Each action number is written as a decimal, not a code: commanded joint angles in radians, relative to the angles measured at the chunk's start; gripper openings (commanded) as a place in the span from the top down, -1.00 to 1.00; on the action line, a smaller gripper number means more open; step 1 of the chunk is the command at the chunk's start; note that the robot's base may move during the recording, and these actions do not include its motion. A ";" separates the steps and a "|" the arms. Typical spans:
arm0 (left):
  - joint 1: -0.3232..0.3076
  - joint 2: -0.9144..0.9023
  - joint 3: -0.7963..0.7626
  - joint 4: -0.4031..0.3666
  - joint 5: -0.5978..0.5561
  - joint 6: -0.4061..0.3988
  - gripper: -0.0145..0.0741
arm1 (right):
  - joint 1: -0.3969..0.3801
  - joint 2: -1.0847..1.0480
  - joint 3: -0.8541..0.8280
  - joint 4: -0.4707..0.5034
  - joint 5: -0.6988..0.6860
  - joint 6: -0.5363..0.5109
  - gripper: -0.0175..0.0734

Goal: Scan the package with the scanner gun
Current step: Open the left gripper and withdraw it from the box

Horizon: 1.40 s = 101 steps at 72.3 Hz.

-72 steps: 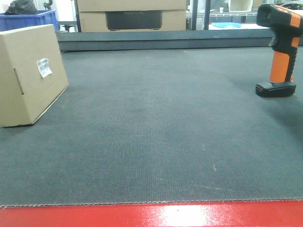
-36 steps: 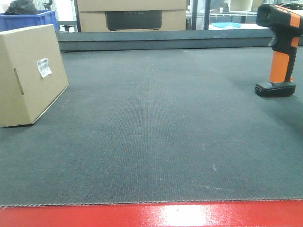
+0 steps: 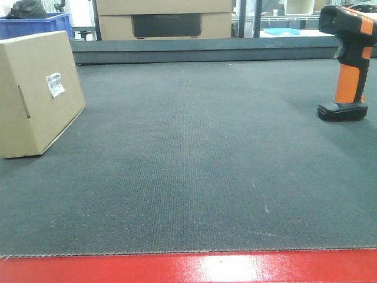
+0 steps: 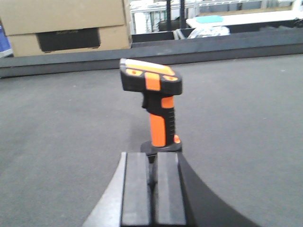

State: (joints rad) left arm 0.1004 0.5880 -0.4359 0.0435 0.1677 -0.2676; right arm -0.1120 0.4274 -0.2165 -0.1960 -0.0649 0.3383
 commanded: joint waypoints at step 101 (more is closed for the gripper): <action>0.003 -0.547 0.166 0.068 0.062 0.083 0.92 | -0.004 -0.253 0.001 0.045 0.166 0.003 0.99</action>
State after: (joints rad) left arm 0.1004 0.0481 -0.2711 0.1076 0.2497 -0.1868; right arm -0.1120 0.1801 -0.2142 -0.1598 0.1168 0.3390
